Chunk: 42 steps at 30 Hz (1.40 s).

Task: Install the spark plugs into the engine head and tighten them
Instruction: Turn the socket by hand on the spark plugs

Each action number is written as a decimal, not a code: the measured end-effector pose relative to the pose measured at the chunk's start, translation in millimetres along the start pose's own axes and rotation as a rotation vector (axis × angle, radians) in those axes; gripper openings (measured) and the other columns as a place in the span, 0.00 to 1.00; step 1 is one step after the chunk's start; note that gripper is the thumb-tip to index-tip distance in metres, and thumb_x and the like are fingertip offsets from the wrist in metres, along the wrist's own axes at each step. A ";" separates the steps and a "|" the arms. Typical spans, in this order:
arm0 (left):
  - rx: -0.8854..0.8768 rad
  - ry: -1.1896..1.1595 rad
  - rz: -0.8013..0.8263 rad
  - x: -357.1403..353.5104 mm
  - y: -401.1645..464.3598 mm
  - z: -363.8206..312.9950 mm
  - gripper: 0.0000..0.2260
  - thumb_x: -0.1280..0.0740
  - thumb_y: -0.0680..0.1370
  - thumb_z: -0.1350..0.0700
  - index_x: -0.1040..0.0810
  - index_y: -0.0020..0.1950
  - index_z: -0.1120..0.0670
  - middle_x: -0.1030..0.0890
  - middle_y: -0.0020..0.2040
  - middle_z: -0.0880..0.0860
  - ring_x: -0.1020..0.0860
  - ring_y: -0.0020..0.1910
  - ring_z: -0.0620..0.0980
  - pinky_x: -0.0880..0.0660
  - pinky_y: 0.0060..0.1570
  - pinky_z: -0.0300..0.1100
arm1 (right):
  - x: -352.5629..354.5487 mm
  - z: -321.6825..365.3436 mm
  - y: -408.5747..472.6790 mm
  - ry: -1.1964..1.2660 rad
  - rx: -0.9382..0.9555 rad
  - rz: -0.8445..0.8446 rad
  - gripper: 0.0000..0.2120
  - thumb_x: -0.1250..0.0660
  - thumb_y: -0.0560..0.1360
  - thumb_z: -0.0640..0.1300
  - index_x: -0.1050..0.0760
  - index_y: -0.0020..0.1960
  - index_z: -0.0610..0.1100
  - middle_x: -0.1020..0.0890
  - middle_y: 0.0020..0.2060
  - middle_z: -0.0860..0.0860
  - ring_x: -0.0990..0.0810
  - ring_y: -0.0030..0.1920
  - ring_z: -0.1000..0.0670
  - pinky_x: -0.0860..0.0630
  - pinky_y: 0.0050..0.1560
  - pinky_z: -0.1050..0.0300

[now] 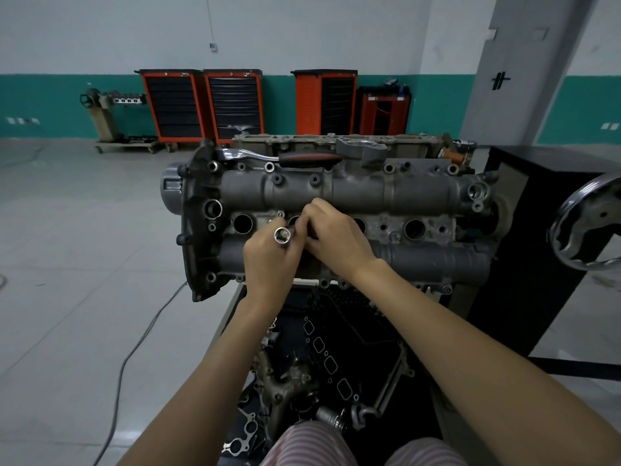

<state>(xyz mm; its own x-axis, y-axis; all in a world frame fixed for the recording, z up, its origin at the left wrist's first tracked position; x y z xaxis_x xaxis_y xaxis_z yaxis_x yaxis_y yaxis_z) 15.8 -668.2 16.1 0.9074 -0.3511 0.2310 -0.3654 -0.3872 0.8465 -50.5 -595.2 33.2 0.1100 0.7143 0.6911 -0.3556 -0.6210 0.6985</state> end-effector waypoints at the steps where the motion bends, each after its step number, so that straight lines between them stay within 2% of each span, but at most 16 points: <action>1: -0.004 -0.007 -0.001 0.2 -1.4 0.5 0.19 0.41 0.76 0.48 0.34 0.31 0.59 0.32 0.24 0.52 0.33 0.24 0.51 0.38 0.27 0.41 | -2.5 -0.7 0.4 -0.005 -0.005 0.013 0.08 0.33 0.72 0.41 0.28 0.47 0.37 0.27 0.44 0.43 0.24 0.39 0.40 0.33 0.32 0.53; 3: -0.002 -0.045 0.007 0.0 -3.5 0.6 0.14 0.42 0.77 0.48 0.35 0.35 0.55 0.35 0.27 0.45 0.35 0.26 0.46 0.41 0.29 0.36 | -8.6 -0.3 0.7 -0.035 0.008 0.062 0.13 0.35 0.72 0.41 0.27 0.56 0.39 0.27 0.49 0.44 0.22 0.44 0.39 0.27 0.36 0.48; 5: 0.031 -0.080 0.031 -2.7 -3.9 2.2 0.12 0.44 0.76 0.47 0.36 0.39 0.55 0.36 0.30 0.42 0.35 0.28 0.43 0.41 0.29 0.35 | -11.7 1.5 0.1 -0.058 0.034 0.093 0.14 0.36 0.73 0.40 0.27 0.58 0.41 0.26 0.50 0.44 0.22 0.44 0.39 0.26 0.38 0.46; 7: 0.047 -0.085 0.026 -3.4 -4.0 3.2 0.13 0.44 0.75 0.47 0.36 0.40 0.56 0.36 0.31 0.44 0.34 0.29 0.46 0.40 0.29 0.35 | -9.1 3.6 -1.1 -0.047 0.042 0.082 0.10 0.37 0.74 0.40 0.25 0.54 0.39 0.26 0.46 0.44 0.23 0.41 0.40 0.26 0.36 0.46; 9: 0.054 -0.084 0.023 -3.8 -3.4 3.1 0.15 0.44 0.74 0.46 0.34 0.39 0.58 0.33 0.31 0.46 0.31 0.29 0.51 0.36 0.30 0.41 | -3.2 4.4 -1.7 -0.013 0.038 0.038 0.06 0.37 0.74 0.39 0.25 0.47 0.36 0.26 0.43 0.43 0.24 0.39 0.40 0.28 0.33 0.47; 13: 0.022 -0.024 0.020 -2.0 -1.6 -1.4 0.22 0.42 0.76 0.45 0.31 0.32 0.62 0.29 0.26 0.55 0.30 0.26 0.55 0.33 0.27 0.49 | 1.5 -1.9 -0.2 0.005 -0.011 -0.012 0.07 0.34 0.73 0.41 0.29 0.42 0.37 0.27 0.40 0.43 0.25 0.37 0.40 0.33 0.31 0.52; 15: 0.024 -0.021 0.010 -0.2 -1.5 -1.4 0.22 0.42 0.76 0.46 0.32 0.31 0.62 0.29 0.25 0.55 0.30 0.26 0.54 0.34 0.27 0.49 | -3.5 -1.3 0.1 -0.013 -0.011 0.013 0.08 0.34 0.73 0.43 0.28 0.45 0.38 0.27 0.42 0.44 0.24 0.37 0.40 0.33 0.32 0.53; 19: 0.065 -0.087 0.017 -1.2 -5.2 3.5 0.12 0.43 0.76 0.48 0.34 0.39 0.55 0.33 0.29 0.45 0.32 0.28 0.48 0.39 0.31 0.37 | -6.1 5.8 -2.9 -0.119 0.056 0.042 0.19 0.34 0.71 0.43 0.28 0.61 0.42 0.24 0.51 0.45 0.20 0.42 0.41 0.28 0.34 0.51; 23: 0.071 -0.114 0.024 -2.1 -5.2 4.6 0.14 0.43 0.75 0.47 0.34 0.39 0.58 0.29 0.31 0.54 0.30 0.30 0.53 0.36 0.31 0.42 | -1.3 11.0 -4.6 -0.079 0.091 0.017 0.08 0.35 0.73 0.39 0.23 0.50 0.38 0.23 0.43 0.43 0.22 0.37 0.39 0.26 0.31 0.48; 26: 0.047 -0.065 0.009 -0.1 -2.2 -0.1 0.20 0.42 0.75 0.46 0.31 0.33 0.62 0.28 0.27 0.56 0.29 0.27 0.55 0.32 0.28 0.50 | 3.5 5.1 -2.9 -0.033 0.043 -0.026 0.06 0.35 0.73 0.40 0.28 0.42 0.36 0.25 0.38 0.43 0.24 0.34 0.39 0.31 0.29 0.51; 29: 0.023 -0.068 -0.012 3.2 -1.7 -2.8 0.21 0.41 0.76 0.48 0.31 0.31 0.62 0.28 0.26 0.57 0.29 0.25 0.56 0.31 0.27 0.51 | -0.1 -0.3 -0.4 -0.034 -0.010 0.001 0.10 0.35 0.73 0.46 0.29 0.46 0.39 0.25 0.43 0.45 0.23 0.38 0.40 0.33 0.32 0.54; 30: 0.024 -0.088 -0.014 3.5 -2.6 -2.4 0.19 0.41 0.76 0.49 0.31 0.31 0.61 0.29 0.26 0.55 0.30 0.26 0.55 0.32 0.27 0.49 | -3.6 -0.9 0.1 -0.045 -0.018 0.022 0.11 0.36 0.74 0.47 0.29 0.50 0.40 0.24 0.47 0.46 0.22 0.41 0.41 0.31 0.35 0.52; 32: 0.035 -0.107 -0.013 3.2 -4.2 -1.4 0.15 0.42 0.76 0.50 0.32 0.35 0.58 0.32 0.28 0.47 0.31 0.27 0.51 0.36 0.30 0.38 | -6.4 0.8 -0.8 -0.086 -0.002 0.040 0.14 0.37 0.74 0.46 0.29 0.57 0.42 0.24 0.52 0.47 0.21 0.45 0.41 0.27 0.39 0.50; 34: 0.054 -0.114 -0.005 1.9 -4.7 0.0 0.14 0.43 0.76 0.49 0.32 0.38 0.58 0.33 0.29 0.45 0.32 0.28 0.48 0.40 0.31 0.33 | -4.0 5.0 -2.4 -0.093 0.039 0.020 0.11 0.36 0.74 0.43 0.26 0.55 0.41 0.23 0.48 0.46 0.21 0.42 0.40 0.27 0.36 0.50; 38: 0.034 -0.061 0.028 -1.4 -3.8 -0.1 0.21 0.44 0.76 0.46 0.29 0.35 0.63 0.28 0.28 0.53 0.29 0.28 0.52 0.36 0.31 0.39 | 4.6 8.0 -4.1 -0.077 0.045 -0.035 0.06 0.35 0.73 0.39 0.27 0.41 0.36 0.25 0.37 0.43 0.24 0.32 0.40 0.34 0.27 0.56; 42: -0.021 -0.022 0.015 1.4 -1.7 -6.8 0.22 0.41 0.76 0.48 0.25 0.30 0.63 0.26 0.25 0.55 0.28 0.25 0.54 0.32 0.29 0.47 | 3.0 -0.5 -2.6 -0.063 -0.018 -0.031 0.06 0.34 0.72 0.41 0.30 0.42 0.40 0.26 0.38 0.46 0.24 0.35 0.40 0.39 0.31 0.57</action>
<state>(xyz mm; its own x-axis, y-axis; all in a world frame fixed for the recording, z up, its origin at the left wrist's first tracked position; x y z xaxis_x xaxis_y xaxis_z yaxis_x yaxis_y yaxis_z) 19.1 -662.2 18.2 0.8971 -0.3755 0.2330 -0.3739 -0.3641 0.8530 -49.7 -591.3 33.4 0.1789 0.7112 0.6799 -0.3674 -0.5928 0.7167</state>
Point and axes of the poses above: each hand's wrist, its own y-axis towards the middle knuckle, its own x-axis out of the back of the hand, z = x × y, the point moved 9 cm from there along y, towards the middle knuckle
